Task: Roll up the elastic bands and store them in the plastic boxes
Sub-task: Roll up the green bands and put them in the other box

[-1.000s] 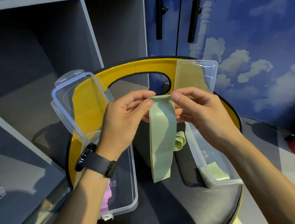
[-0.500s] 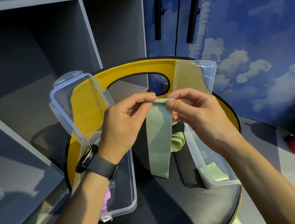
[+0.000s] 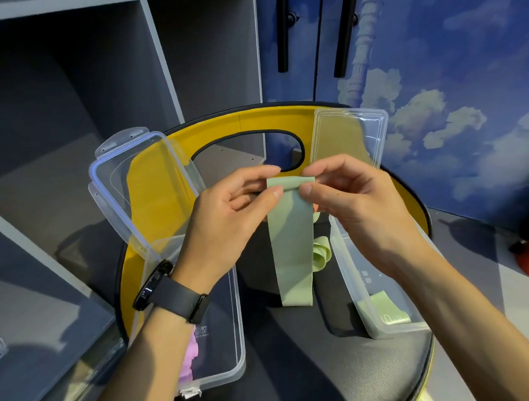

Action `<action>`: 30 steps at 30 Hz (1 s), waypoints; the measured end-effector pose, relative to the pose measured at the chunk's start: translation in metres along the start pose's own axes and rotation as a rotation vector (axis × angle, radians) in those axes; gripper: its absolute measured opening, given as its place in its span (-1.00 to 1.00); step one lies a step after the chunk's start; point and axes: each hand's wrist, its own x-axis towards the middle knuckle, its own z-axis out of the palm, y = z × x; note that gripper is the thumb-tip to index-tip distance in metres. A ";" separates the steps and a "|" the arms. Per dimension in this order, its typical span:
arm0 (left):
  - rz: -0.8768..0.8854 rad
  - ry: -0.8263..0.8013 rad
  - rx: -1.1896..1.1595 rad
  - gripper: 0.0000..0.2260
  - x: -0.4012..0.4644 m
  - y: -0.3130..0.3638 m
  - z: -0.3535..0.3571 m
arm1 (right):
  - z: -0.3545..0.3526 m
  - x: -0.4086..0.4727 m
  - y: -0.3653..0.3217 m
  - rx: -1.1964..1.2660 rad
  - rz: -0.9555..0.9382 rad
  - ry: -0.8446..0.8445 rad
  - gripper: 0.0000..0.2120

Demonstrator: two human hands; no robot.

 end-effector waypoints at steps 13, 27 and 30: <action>0.100 0.082 0.010 -0.77 -0.001 0.001 0.002 | -0.002 -0.001 -0.001 0.058 0.116 -0.095 -0.67; 0.034 -0.010 -0.095 -0.74 -0.002 0.002 -0.001 | 0.000 -0.001 -0.001 0.044 0.052 -0.055 -0.85; -0.048 -0.023 -0.151 -0.71 -0.002 0.002 -0.002 | 0.001 -0.002 -0.002 0.051 0.029 -0.035 -0.84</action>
